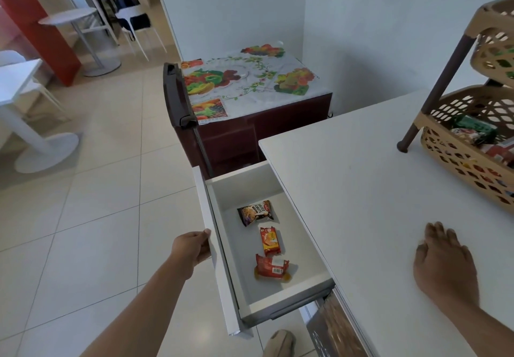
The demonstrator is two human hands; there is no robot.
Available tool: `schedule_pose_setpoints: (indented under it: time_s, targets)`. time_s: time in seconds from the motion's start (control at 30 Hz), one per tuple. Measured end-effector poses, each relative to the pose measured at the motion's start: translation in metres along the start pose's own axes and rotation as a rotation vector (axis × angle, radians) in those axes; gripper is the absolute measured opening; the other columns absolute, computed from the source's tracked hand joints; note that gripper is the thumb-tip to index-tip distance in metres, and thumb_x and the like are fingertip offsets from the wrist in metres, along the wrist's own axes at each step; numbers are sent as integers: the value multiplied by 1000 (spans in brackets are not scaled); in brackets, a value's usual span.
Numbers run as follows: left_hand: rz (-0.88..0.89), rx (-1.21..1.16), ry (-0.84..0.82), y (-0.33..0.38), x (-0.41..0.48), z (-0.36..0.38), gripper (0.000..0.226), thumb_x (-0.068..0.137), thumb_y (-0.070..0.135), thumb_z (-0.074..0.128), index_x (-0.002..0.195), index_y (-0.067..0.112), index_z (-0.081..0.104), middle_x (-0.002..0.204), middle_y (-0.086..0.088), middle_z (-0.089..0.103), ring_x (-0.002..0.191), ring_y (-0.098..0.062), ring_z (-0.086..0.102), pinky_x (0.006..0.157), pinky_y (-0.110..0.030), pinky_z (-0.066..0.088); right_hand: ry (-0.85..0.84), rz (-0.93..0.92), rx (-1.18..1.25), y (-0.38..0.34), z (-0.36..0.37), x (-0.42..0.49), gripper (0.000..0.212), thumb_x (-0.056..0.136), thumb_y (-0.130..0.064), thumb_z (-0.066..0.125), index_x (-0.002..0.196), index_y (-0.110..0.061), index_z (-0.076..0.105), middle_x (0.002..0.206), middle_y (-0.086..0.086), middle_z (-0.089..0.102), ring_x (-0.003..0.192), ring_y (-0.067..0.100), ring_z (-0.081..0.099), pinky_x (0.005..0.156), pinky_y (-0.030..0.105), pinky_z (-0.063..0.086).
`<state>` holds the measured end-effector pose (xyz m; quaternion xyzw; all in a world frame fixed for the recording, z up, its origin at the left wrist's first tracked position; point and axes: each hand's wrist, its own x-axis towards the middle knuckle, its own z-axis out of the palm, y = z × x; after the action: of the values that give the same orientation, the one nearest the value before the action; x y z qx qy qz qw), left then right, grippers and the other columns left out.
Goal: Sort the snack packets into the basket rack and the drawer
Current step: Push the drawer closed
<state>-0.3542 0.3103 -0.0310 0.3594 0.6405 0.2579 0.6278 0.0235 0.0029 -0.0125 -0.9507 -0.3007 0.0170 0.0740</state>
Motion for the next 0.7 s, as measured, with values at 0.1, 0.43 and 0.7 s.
schedule_pose_setpoints:
  time_s: [0.1,0.43,0.7]
  targets:
    - [-1,12,-36,1,3,4,21,90,12,69,90,-9,66,79,-20,73,69,-28,71,58,-30,60,-3,2,-12,0,0,0,51,97,-17,33,145,0,36,153,16,33,143,33,26,114,48,24]
    - [6,5,-145,0,4,39,20,90,13,70,89,-6,65,81,-18,75,69,-23,73,58,-30,60,15,-3,-1,-1,1,-1,51,98,-16,33,146,1,35,153,17,34,143,33,27,115,48,23]
    - [-1,115,-195,5,4,72,19,90,21,71,89,4,65,75,-9,73,58,-15,65,54,-26,54,18,3,-7,-1,1,0,50,98,-16,33,146,0,35,153,16,34,143,32,27,116,47,22]
